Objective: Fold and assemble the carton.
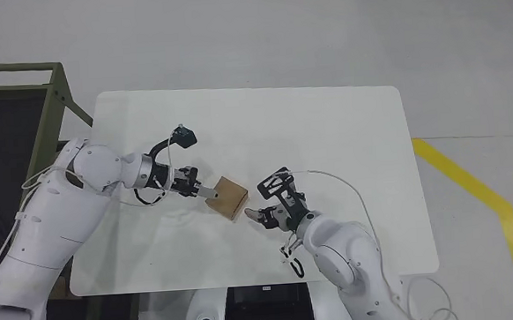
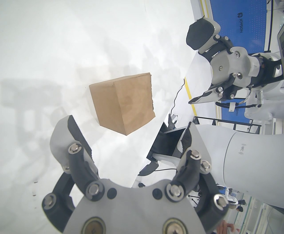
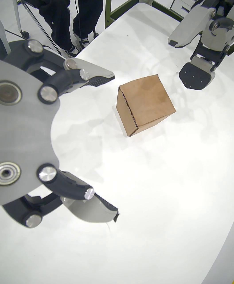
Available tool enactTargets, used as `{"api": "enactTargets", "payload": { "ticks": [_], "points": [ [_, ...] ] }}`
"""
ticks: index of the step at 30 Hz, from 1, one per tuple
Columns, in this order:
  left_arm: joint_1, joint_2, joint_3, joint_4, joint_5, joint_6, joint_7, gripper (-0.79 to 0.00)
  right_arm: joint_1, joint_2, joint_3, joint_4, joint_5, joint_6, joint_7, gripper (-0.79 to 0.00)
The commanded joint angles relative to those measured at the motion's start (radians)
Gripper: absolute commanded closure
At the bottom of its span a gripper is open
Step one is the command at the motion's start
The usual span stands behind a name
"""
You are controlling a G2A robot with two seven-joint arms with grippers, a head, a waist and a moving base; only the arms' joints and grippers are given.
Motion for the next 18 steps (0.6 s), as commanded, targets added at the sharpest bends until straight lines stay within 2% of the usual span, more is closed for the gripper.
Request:
{"api": "enactTargets", "payload": {
  "ticks": [1,4,7,9,13,18],
  "points": [
    [0.0,0.0,0.0,0.0,0.0,0.0,0.0,-0.785,0.0,0.0,0.0,0.0,0.0,0.0,0.0,-0.785],
    [0.0,0.0,0.0,0.0,0.0,0.0,0.0,-0.785,0.002,0.0,-0.003,0.005,0.001,-0.011,-0.004,-0.785],
    [0.015,-0.001,0.004,-0.009,0.002,0.007,0.027,-0.785,0.045,0.007,-0.012,0.076,-0.034,-0.118,-0.068,-0.785],
    [0.021,-0.003,0.009,-0.002,-0.032,-0.001,0.024,-0.785,0.063,0.012,-0.026,0.135,-0.105,-0.163,-0.158,-0.785],
    [0.01,-0.01,0.034,0.031,-0.06,-0.012,0.009,-0.785,0.072,0.021,-0.05,0.231,-0.225,-0.19,-0.363,-0.785],
    [-0.017,-0.028,0.086,0.07,-0.069,-0.015,0.014,-0.785,0.062,0.04,-0.026,0.339,-0.254,-0.281,-0.656,-0.785]
  ]
}}
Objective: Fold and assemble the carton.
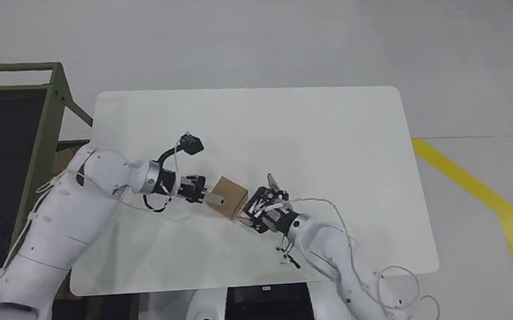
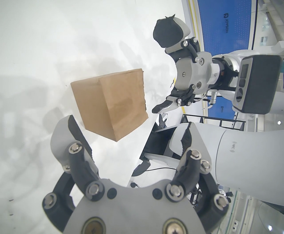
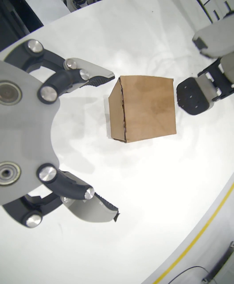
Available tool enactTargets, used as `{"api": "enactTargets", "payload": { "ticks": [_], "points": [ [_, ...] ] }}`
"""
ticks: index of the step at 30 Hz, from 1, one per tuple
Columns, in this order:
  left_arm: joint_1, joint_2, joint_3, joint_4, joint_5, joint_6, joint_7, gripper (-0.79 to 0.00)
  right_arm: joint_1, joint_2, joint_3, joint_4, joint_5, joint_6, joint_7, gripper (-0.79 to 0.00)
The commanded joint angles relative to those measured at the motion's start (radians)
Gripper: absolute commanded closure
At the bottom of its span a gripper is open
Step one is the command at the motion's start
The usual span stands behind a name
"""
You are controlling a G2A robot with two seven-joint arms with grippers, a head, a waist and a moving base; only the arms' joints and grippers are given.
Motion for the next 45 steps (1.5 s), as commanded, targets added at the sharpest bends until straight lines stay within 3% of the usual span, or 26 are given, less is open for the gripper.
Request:
{"api": "enactTargets", "payload": {
  "ticks": [1,3,14,24,30,45],
  "points": [
    [-0.012,-0.008,0.024,0.017,-0.007,-0.002,0.006,-0.785,0.0,0.009,0.021,0.046,0.013,-0.053,-0.113,-0.785],
    [-0.022,-0.015,0.039,0.034,-0.026,-0.011,0.001,-0.785,0.003,0.014,0.032,0.067,0.019,-0.089,-0.14,-0.785],
    [-0.06,-0.039,0.093,0.091,-0.088,-0.057,-0.034,-0.785,0.002,0.014,0.03,0.067,0.018,-0.084,-0.141,-0.785],
    [-0.055,-0.046,0.107,0.104,-0.105,-0.08,-0.024,-0.785,-0.017,0.034,-0.001,0.133,-0.108,-0.066,-0.303,-0.785],
    [-0.053,-0.048,0.108,0.098,-0.099,-0.079,-0.017,-0.785,0.021,0.036,-0.009,0.193,-0.083,-0.072,-0.356,-0.785],
    [-0.053,-0.052,0.099,0.085,-0.108,-0.05,0.008,-0.785,0.137,0.02,-0.087,0.298,-0.007,-0.075,-0.347,-0.785]
  ]
}}
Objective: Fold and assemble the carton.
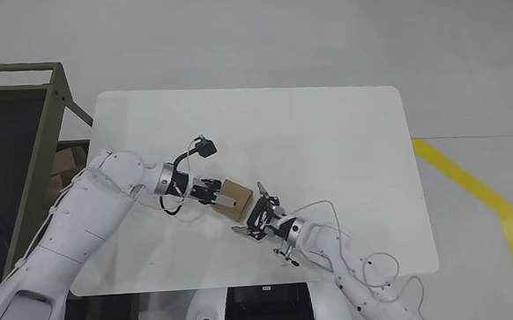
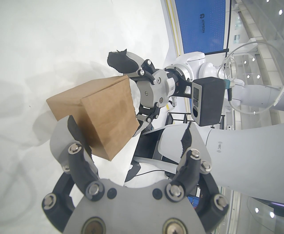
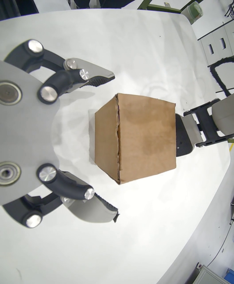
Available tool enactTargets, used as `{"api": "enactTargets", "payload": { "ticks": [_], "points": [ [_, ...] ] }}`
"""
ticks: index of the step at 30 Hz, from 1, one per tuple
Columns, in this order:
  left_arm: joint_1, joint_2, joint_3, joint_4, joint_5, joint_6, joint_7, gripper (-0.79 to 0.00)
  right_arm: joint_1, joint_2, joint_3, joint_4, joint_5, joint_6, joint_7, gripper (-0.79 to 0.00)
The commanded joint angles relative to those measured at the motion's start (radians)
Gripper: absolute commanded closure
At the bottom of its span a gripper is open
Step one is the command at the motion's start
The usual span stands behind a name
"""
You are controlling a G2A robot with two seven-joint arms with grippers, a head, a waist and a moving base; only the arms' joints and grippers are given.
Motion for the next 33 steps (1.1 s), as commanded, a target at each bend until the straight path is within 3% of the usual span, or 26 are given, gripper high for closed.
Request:
{"api": "enactTargets", "payload": {
  "ticks": [1,33],
  "points": [
    [-0.002,-0.001,0.001,-0.002,0.002,0.003,0.0,-0.785,0.011,-0.002,-0.009,0.015,0.002,0.005,-0.009,-0.785],
    [-0.038,-0.023,0.033,0.037,0.013,0.0,-0.025,-0.785,0.138,-0.01,-0.092,0.175,0.037,-0.02,-0.17,-0.785]
  ]
}}
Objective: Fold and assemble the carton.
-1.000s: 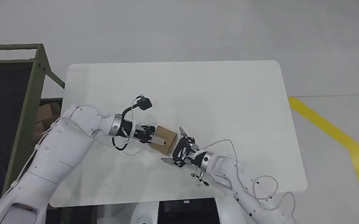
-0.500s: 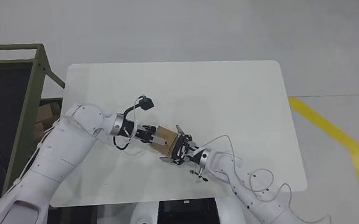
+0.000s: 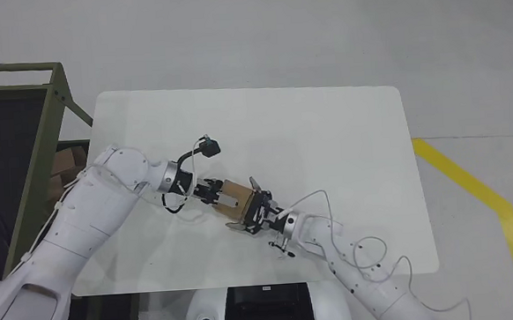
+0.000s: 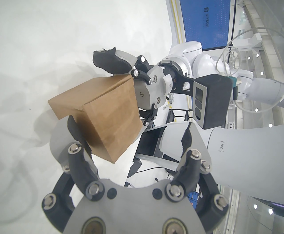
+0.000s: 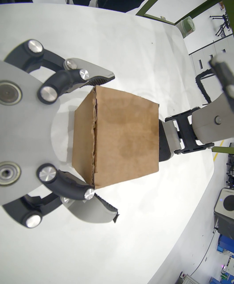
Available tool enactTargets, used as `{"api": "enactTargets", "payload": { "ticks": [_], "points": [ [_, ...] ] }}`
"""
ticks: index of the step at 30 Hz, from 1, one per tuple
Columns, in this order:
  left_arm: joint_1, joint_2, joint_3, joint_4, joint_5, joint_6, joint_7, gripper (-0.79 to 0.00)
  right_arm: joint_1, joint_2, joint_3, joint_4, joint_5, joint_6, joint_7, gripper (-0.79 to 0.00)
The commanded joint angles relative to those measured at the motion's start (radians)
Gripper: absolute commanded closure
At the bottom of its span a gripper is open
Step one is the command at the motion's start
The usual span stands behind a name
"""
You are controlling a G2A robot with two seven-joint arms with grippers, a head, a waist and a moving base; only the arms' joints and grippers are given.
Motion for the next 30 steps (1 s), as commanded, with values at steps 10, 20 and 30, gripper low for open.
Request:
{"api": "enactTargets", "payload": {
  "ticks": [10,20,30],
  "points": [
    [-0.005,-0.002,-0.002,0.013,0.0,-0.01,-0.009,-0.785,0.025,0.0,-0.012,0.031,0.016,-0.016,0.002,-0.785],
    [-0.003,-0.007,0.003,-0.007,0.001,0.005,0.002,-0.785,0.019,0.012,0.007,0.033,0.01,0.001,-0.032,-0.785],
    [0.004,-0.007,0.0,-0.018,0.01,0.014,0.01,-0.785,0.038,0.029,0.015,0.019,-0.05,-0.038,-0.045,-0.785]
  ]
}}
